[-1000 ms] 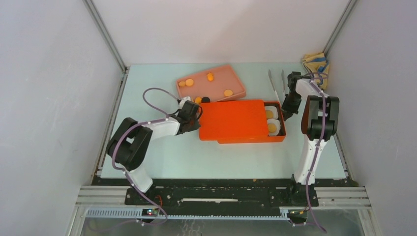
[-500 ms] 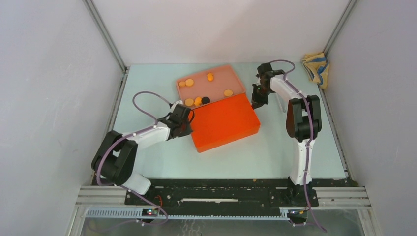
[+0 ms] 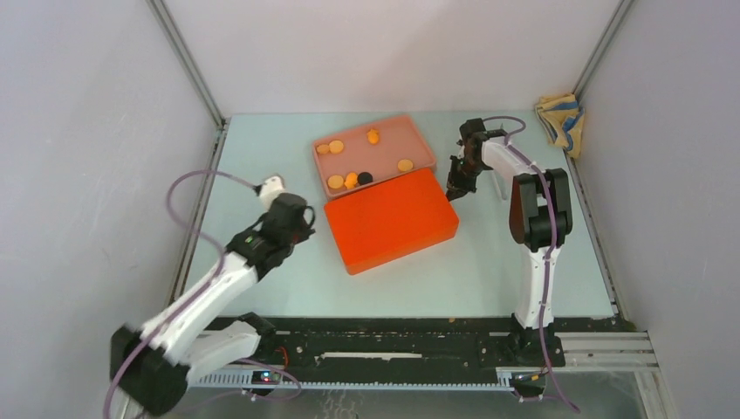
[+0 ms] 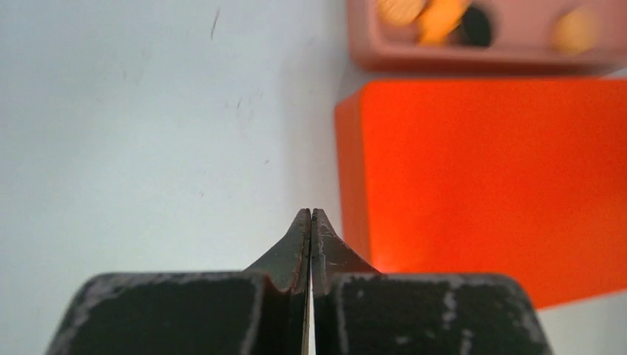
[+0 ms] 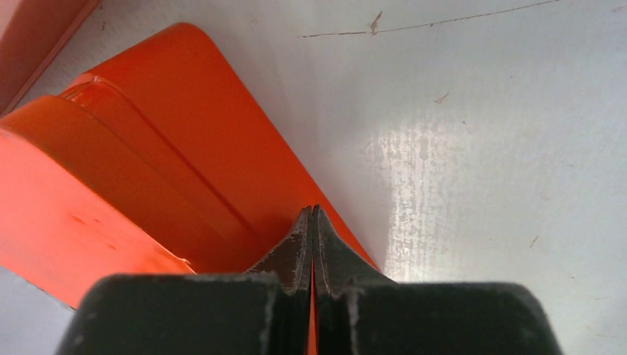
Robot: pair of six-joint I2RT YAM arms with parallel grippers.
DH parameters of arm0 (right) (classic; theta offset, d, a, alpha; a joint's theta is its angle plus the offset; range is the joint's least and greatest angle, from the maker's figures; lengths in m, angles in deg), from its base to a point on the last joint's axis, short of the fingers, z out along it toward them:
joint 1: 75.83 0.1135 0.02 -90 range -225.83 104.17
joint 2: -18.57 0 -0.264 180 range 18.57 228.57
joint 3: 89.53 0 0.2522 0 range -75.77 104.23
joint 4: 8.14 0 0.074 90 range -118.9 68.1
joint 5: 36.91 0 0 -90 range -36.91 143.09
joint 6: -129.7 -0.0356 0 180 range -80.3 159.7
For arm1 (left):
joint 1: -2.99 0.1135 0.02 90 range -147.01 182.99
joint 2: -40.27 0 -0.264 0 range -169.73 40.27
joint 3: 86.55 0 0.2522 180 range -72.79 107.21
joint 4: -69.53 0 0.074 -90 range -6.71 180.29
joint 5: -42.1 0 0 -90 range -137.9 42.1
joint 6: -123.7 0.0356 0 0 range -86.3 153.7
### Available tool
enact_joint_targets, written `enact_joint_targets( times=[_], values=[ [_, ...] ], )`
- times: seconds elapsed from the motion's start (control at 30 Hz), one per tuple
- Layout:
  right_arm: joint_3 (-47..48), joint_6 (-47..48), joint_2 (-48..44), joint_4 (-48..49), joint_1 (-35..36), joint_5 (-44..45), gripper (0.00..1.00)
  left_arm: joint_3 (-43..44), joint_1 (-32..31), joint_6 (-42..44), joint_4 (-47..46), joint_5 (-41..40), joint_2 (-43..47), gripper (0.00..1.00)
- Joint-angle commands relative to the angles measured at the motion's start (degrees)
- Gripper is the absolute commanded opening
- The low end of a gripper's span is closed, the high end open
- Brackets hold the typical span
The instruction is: Pack the cookies
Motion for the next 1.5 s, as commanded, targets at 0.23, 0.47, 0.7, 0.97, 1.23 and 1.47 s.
enact_joint_targets(
  times=[0.23, 0.47, 0.7, 0.97, 1.23, 1.47],
  values=[
    [-1.0, -3.2, -8.5, -0.5, -1.3, 14.6, 0.00, -5.4, -3.8, 3.0, -20.7, 16.1, 3.0, 0.00],
    [-2.2, -2.9, -17.4, -1.8, -1.1, 24.2, 0.00, -3.8, -6.9, 1.9, -28.7, 20.3, -10.9, 0.00],
    [-2.3, 0.2, -22.2, -3.3, 7.2, 24.4, 0.00, -5.4, -7.0, -0.9, -37.3, 27.5, -23.1, 0.00],
    [-10.4, -2.2, -22.1, -0.8, 15.2, 21.9, 0.00, -3.6, -8.0, -2.4, -42.2, 32.4, -30.1, 0.00],
    [-26.8, -3.7, -18.2, 6.0, 11.9, 16.9, 0.00, -2.7, -8.1, -1.5, -41.3, 32.5, -28.5, 0.00],
    [-24.3, -2.3, -25.1, 8.3, 13.5, 19.3, 0.00, -0.4, -8.3, 0.4, -37.6, 30.7, -25.6, 0.00]
  ],
)
